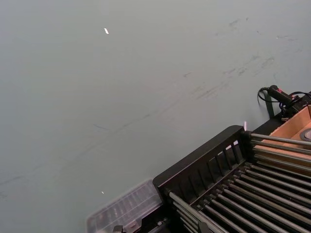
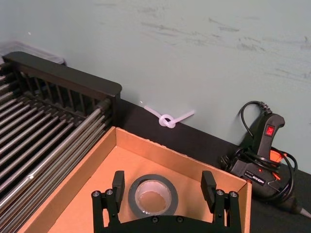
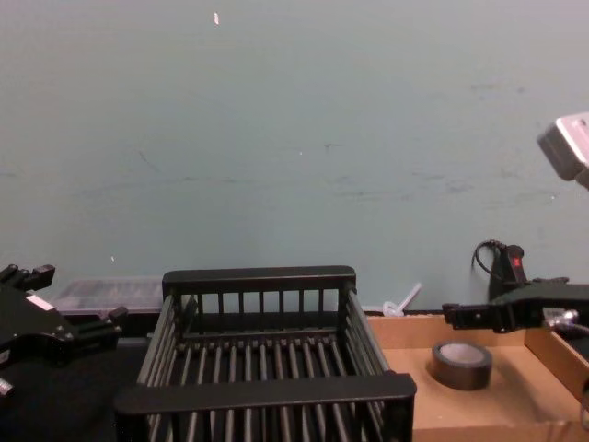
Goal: Pick up the white tape and place it into the black box , Pick up the silver tape and place it into the brown box.
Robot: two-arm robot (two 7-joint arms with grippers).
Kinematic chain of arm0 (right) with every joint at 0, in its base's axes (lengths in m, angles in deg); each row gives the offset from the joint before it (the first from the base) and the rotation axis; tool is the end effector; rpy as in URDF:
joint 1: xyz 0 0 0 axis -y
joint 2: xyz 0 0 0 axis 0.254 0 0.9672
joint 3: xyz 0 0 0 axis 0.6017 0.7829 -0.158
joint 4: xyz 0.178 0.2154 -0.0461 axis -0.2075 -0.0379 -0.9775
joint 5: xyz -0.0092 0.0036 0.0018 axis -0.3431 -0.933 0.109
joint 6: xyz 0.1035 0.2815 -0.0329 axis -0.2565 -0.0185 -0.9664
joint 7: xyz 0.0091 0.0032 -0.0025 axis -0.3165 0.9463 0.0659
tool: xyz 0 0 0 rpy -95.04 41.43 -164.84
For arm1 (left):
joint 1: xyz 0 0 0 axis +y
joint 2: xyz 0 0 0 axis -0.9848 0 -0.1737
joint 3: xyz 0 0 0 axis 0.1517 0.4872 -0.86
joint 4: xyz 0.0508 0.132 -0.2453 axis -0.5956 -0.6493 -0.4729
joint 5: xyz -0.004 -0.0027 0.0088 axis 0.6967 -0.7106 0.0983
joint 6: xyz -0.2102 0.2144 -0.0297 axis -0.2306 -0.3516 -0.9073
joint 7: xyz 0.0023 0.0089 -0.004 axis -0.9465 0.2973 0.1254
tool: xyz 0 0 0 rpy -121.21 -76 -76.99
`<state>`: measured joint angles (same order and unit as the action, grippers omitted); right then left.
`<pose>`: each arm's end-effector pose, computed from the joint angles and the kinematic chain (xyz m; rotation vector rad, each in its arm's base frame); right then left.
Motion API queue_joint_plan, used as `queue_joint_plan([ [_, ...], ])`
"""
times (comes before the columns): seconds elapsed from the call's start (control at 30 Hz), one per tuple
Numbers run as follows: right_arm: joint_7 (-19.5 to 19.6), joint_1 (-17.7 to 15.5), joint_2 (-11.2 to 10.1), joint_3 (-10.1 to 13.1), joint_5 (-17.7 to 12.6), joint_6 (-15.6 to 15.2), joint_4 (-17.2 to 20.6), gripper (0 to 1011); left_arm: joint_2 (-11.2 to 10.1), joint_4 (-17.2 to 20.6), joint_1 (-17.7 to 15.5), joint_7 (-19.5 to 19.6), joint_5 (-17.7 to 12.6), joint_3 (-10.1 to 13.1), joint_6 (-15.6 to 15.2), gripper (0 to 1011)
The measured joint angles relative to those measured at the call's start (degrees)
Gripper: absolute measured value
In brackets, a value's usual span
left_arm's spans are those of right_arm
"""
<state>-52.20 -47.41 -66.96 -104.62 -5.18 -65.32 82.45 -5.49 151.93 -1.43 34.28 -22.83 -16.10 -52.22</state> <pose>0.4440 -0.0271 -0.2566 -0.3836 0.0711 -1.1090 0.3503 0.0805 -0.2953 0.3044 -0.2852 1.2478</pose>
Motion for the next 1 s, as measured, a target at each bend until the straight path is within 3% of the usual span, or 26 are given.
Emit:
queue_joint_plan([
  [0.3, -1.7, -4.8, -2.6, 1.4, -1.2, -0.3, 7.6, 1002, 0.0, 0.0, 0.0, 0.0, 0.0, 0.0, 0.0, 1001],
  [0.43, -3.1, -8.4, -4.8, 2.2, -2.4, 0.4, 12.4, 1002, 0.0, 0.0, 0.0, 0.0, 0.0, 0.0, 0.0, 1001],
  [0.67, -5.1, -15.2, -8.8, 3.2, -4.3, 4.3, 19.6, 1002, 0.0, 0.0, 0.0, 0.0, 0.0, 0.0, 0.0, 1001],
  [1.0, -7.4, -22.8, -13.2, 3.4, -6.3, 8.8, 25.3, 1002, 0.0, 0.0, 0.0, 0.0, 0.0, 0.0, 0.0, 1001],
])
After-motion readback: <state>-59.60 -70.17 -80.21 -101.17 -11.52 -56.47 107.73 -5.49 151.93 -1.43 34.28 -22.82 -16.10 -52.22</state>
